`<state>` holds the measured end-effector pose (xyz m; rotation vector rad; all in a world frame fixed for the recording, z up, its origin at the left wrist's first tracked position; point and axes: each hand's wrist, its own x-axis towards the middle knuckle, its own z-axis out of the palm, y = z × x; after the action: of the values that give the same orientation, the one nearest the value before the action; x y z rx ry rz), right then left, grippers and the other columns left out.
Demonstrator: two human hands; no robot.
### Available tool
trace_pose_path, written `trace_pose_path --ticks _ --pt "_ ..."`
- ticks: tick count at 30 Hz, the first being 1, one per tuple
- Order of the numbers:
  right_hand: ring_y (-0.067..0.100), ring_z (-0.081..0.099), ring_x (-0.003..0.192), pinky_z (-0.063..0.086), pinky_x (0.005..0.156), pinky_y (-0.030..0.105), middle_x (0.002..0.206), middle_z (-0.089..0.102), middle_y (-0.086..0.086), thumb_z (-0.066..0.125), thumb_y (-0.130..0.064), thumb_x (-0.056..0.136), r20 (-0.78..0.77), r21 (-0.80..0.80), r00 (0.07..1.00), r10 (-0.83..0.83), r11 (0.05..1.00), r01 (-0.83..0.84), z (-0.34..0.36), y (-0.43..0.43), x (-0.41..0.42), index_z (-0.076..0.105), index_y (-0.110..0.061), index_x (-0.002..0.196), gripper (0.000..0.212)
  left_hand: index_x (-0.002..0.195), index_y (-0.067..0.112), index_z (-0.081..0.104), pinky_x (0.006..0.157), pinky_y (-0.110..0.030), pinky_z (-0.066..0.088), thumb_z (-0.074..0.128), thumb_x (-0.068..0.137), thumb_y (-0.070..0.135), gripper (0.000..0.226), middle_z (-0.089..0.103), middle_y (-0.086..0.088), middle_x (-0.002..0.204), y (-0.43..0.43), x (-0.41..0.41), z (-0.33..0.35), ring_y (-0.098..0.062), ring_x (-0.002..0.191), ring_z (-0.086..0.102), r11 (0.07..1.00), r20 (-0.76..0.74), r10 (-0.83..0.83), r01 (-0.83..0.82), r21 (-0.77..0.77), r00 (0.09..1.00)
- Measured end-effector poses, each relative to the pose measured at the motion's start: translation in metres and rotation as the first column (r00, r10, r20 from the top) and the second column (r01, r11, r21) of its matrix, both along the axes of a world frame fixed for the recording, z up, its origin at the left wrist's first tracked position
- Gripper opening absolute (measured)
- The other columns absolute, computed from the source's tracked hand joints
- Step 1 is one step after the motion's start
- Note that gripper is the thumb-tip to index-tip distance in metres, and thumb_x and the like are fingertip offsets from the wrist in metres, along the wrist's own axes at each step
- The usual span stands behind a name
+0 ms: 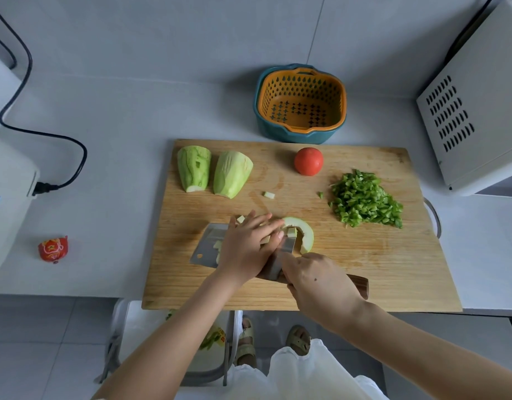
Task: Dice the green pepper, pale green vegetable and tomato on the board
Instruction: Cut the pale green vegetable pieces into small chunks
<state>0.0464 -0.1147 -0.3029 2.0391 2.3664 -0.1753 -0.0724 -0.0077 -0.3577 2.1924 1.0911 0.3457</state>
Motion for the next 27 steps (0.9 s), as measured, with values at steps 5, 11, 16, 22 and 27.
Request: trace_pose_path --ticks 5,11,16,22,27 --pt "0.012 0.036 0.030 0.010 0.031 0.017 0.038 0.037 -0.006 0.082 0.001 0.027 -0.025 -0.012 0.999 0.024 1.000 -0.024 0.003 -0.006 0.007 0.037 -0.017 0.068 0.063 0.106 0.015 0.071 0.094 -0.040 0.044 0.028 0.090 0.041 0.052 0.068 0.004 0.112 0.019 -0.014 -0.017 -0.017 0.107 0.061 0.990 0.029 0.052 -0.055 0.128 0.998" --pt "0.010 0.028 0.034 -0.003 0.040 0.016 0.046 0.022 -0.009 0.081 -0.001 0.030 0.005 0.000 1.000 0.025 1.000 -0.025 0.014 -0.016 0.024 0.030 -0.020 0.067 0.066 0.095 0.012 0.071 0.080 -0.028 0.044 0.036 0.091 0.042 0.046 0.066 0.003 0.108 0.039 -0.032 -0.044 -0.018 0.103 0.057 0.975 0.063 0.095 -0.105 0.197 0.994" --pt "0.009 0.026 0.036 0.001 0.037 0.013 0.044 0.030 -0.010 0.081 -0.006 0.041 0.017 0.006 0.999 -0.029 1.000 0.029 0.035 -0.022 0.055 0.022 -0.023 0.072 0.068 0.099 0.010 0.069 0.088 -0.026 0.040 0.053 0.090 0.039 0.034 0.065 -0.001 0.110 0.050 -0.035 -0.051 -0.018 0.106 0.057 0.979 0.071 0.118 -0.128 0.160 0.990" --pt "0.012 0.032 0.042 0.026 0.034 0.023 0.049 0.039 -0.009 0.079 -0.010 0.055 -0.064 -0.038 0.998 0.002 0.999 -0.004 0.042 -0.013 0.072 0.029 -0.025 0.069 0.054 0.110 0.017 0.063 0.085 -0.026 0.044 0.040 0.096 0.047 0.040 0.061 0.009 0.112 0.064 -0.038 -0.011 -0.008 0.104 0.055 0.909 0.211 0.390 -0.338 -0.245 0.896" --pt "0.011 0.031 0.041 0.019 0.034 0.020 0.046 0.040 -0.008 0.079 -0.002 0.047 -0.076 0.005 0.985 0.158 0.987 -0.158 0.029 0.007 0.057 0.030 -0.021 0.065 0.055 0.119 0.021 0.063 0.103 -0.024 0.035 0.045 0.086 0.056 0.051 0.059 0.010 0.123 0.036 -0.004 0.025 -0.001 0.116 0.048 0.992 0.223 -0.122 0.113 0.051 0.967"
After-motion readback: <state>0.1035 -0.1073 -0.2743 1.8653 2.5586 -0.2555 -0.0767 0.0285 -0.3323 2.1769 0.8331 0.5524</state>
